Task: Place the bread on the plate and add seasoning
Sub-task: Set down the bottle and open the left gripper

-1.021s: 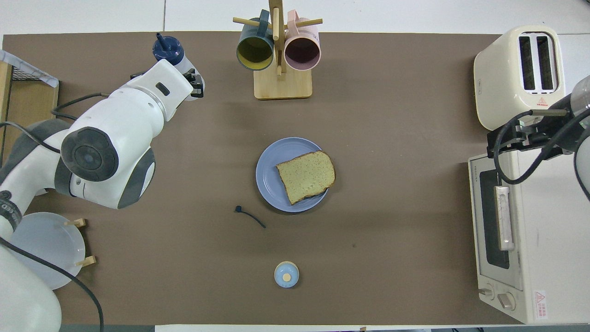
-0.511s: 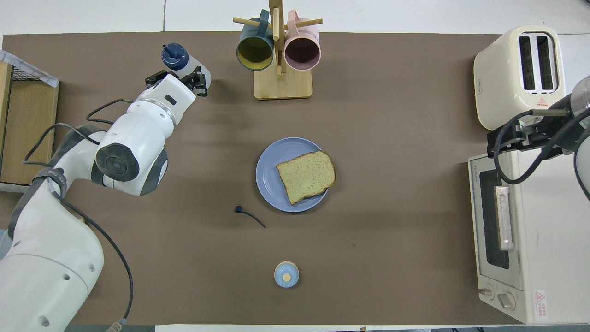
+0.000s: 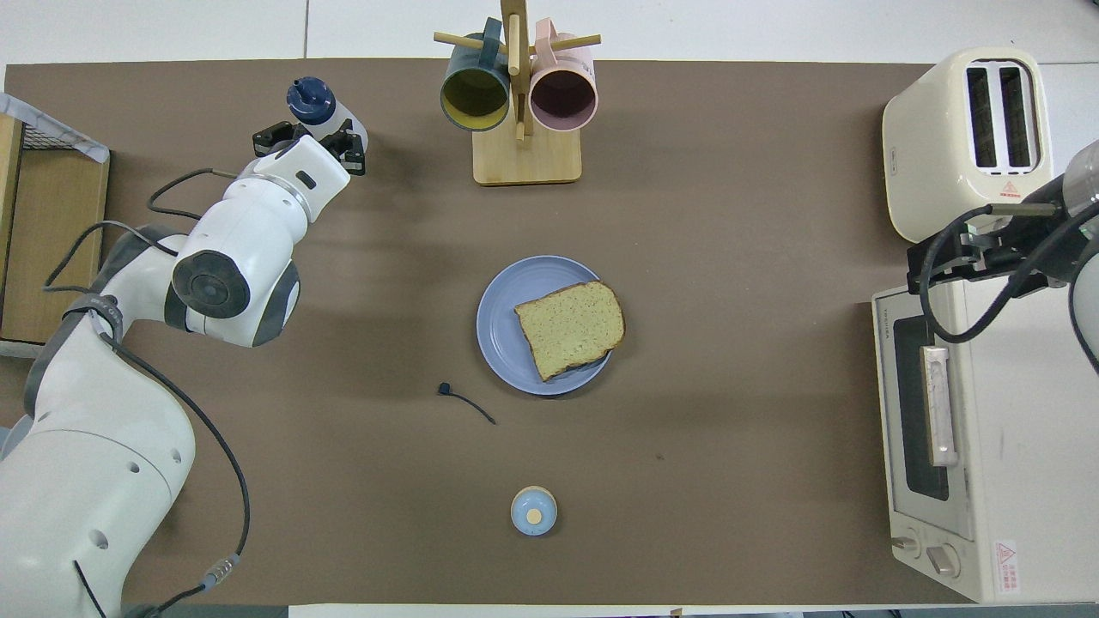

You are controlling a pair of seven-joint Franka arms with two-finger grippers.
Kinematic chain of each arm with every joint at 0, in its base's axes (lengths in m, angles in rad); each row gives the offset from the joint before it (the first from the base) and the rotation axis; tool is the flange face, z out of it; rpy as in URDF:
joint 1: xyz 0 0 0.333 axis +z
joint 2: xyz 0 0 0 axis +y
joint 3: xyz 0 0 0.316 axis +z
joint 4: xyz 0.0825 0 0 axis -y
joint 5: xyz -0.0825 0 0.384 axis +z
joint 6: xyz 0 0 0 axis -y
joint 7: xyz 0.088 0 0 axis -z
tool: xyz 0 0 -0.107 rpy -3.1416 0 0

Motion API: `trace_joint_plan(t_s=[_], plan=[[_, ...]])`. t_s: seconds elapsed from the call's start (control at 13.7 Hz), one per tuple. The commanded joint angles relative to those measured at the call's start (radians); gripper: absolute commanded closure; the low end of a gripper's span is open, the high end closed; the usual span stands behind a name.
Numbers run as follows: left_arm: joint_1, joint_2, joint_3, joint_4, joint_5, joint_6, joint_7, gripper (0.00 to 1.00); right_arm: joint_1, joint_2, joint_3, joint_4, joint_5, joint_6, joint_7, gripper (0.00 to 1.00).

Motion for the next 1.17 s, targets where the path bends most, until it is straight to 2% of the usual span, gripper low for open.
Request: trace_joint_plan(t_s=[0.0,0.07,0.29,0.51,0.73,0.88,1.09], plan=[[0.012,0.039,-0.006,0.033,0.009,0.045,0.012,1.0,-0.018,-0.023,0.007,-0.026,0.019,0.006,-0.033,0.0],[0.018,0.04,-0.006,0.033,0.009,0.046,0.012,1.0,-0.018,-0.023,0.007,-0.026,0.017,0.006,-0.033,0.0],[0.018,0.05,-0.006,0.033,0.009,0.045,0.01,0.79,-0.017,-0.023,0.007,-0.026,0.017,0.006,-0.033,0.0],[0.02,0.05,-0.006,0.033,0.009,0.039,0.009,0.54,-0.018,-0.023,0.007,-0.026,0.017,0.006,-0.033,0.0],[0.024,0.05,-0.006,0.033,0.009,0.033,0.007,0.34,-0.017,-0.023,0.007,-0.026,0.017,0.006,-0.033,0.0],[0.024,0.05,-0.006,0.029,0.009,0.033,0.007,0.25,-0.018,-0.023,0.007,-0.026,0.017,0.006,-0.033,0.0],[0.032,0.051,-0.006,0.025,0.009,0.033,0.004,0.21,-0.017,-0.023,0.007,-0.026,0.017,0.006,-0.033,0.0]])
